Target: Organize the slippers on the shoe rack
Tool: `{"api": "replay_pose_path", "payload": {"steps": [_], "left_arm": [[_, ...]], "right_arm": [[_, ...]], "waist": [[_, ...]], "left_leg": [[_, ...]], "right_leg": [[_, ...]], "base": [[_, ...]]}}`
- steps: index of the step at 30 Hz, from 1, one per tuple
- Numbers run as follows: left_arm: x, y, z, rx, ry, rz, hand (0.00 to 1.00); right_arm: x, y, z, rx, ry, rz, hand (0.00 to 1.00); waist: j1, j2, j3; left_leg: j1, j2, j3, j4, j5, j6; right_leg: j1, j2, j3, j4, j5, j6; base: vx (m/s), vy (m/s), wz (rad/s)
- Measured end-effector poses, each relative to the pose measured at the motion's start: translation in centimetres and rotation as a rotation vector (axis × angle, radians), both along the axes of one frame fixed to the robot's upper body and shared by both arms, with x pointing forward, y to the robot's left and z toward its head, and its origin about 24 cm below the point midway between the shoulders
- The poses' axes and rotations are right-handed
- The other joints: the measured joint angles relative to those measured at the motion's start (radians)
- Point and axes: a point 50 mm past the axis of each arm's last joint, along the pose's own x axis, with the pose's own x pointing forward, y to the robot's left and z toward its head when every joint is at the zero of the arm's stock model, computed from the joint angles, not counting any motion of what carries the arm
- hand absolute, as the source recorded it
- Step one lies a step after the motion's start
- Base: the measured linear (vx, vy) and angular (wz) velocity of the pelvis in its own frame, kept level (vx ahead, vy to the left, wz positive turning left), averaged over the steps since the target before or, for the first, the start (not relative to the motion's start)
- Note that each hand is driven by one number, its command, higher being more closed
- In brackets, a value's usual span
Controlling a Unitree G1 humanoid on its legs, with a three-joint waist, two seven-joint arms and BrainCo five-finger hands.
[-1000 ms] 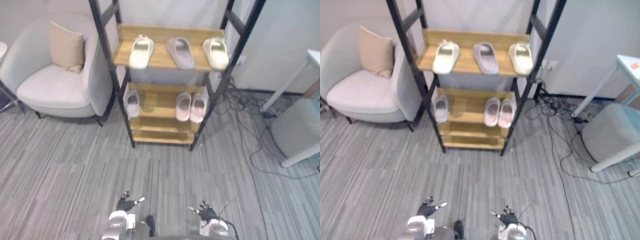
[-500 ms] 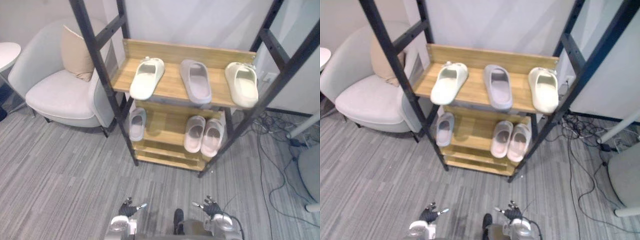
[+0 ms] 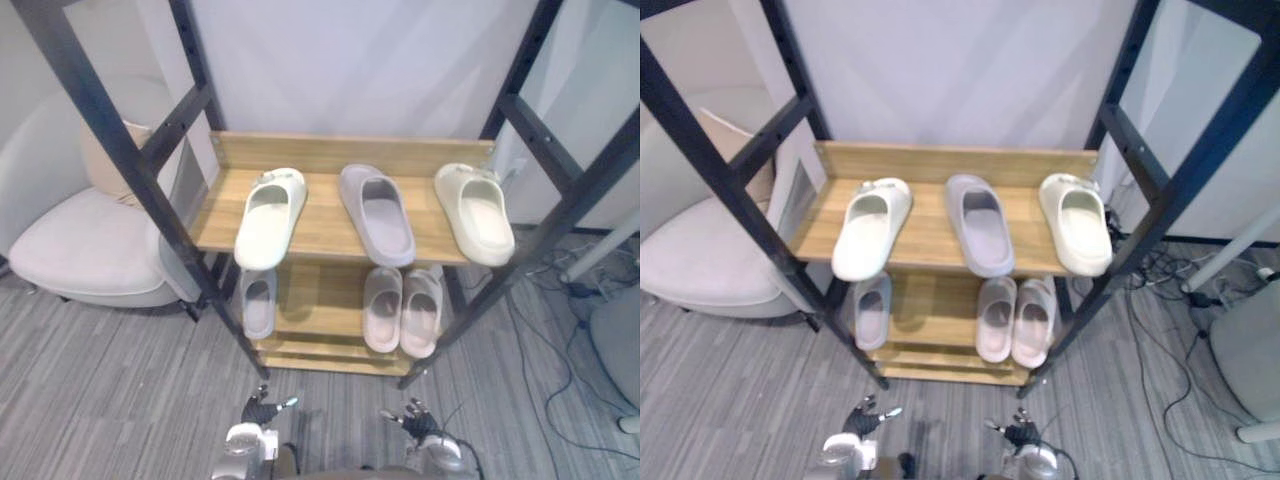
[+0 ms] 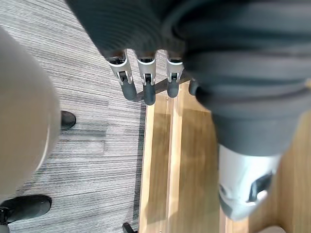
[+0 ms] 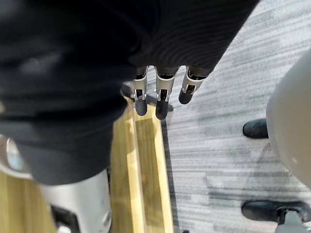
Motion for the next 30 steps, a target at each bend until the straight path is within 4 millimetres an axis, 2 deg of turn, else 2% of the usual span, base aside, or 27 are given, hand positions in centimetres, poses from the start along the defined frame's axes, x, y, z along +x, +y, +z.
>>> {"api": "replay_pose_path", "payload": {"steps": [4,6,13,16,19,23,29,30], "left_arm": [[-0.5,-0.4,-0.3,0.003,0.022,-0.036,0.0],[-0.6,-0.3,-0.4,0.009,0.031,-0.042,0.0],[-0.8,0.0,-0.6,0.022,0.05,-0.058,0.0],[-0.9,0.1,-0.6,0.028,0.052,-0.067,0.0],[-1.0,0.4,-0.7,0.038,0.058,-0.07,0.0],[-1.2,0.8,-0.5,0.053,0.043,-0.063,0.0],[-1.3,1.0,-0.4,0.058,0.04,-0.058,0.0],[-1.4,1.0,-0.3,0.058,0.033,-0.055,0.0]], "right_arm": [[-0.3,-0.1,-0.3,0.002,0.021,0.001,0.0],[-0.3,-0.1,-0.3,0.005,0.023,0.005,0.0],[-0.4,-0.4,-0.4,-0.014,0.031,0.021,0.0],[0.2,-0.9,0.4,-0.051,-0.021,0.027,0.0],[1.6,-1.1,2.4,-0.085,-0.151,0.03,0.0],[3.3,-1.3,6.2,-0.178,-0.357,0.066,0.0],[4.0,-1.2,10.0,-0.243,-0.541,0.085,0.0],[4.1,-1.2,11.2,-0.249,-0.59,0.078,0.0]], "waist": [[-0.001,0.015,-0.016],[-0.002,0.016,-0.02],[-0.009,0.003,-0.029],[-0.018,0.0,-0.029],[-0.028,-0.005,-0.027],[-0.044,-0.022,-0.023],[-0.051,-0.023,-0.023],[-0.052,-0.021,-0.023]], "left_leg": [[0.067,-0.031,0.016,-0.094,0.022,0.026],[0.074,-0.034,0.016,-0.117,0.031,0.028],[0.095,-0.033,0.015,-0.185,0.069,0.025],[0.098,-0.035,0.016,-0.221,0.093,0.029],[0.097,-0.036,0.023,-0.235,0.104,0.035],[0.088,-0.04,0.031,-0.238,0.108,0.04],[0.088,-0.039,0.05,-0.238,0.107,0.039],[0.087,-0.037,0.054,-0.238,0.105,0.038]], "right_leg": [[0.025,-0.025,0.011,-0.029,-0.002,0.007],[0.023,-0.027,0.011,-0.035,-0.002,0.008],[0.018,-0.023,0.013,-0.052,0.004,0.012],[0.003,-0.021,0.018,-0.053,0.015,0.015],[-0.003,-0.022,0.027,-0.068,0.032,0.019],[-0.017,-0.025,0.039,-0.069,0.041,0.027],[-0.029,-0.025,0.055,-0.068,0.042,0.029],[-0.031,-0.023,0.063,-0.068,0.042,0.029]], "base": [[0.1,0.078,-0.08],[0.05,0.01,-0.02],[-0.01,-0.028,-0.01],[-0.07,-0.023,-0.05],[-0.07,0.0,-0.09],[-0.08,0.006,-0.05],[-0.04,-0.017,-0.1],[0.0,-0.029,-0.1]]}}
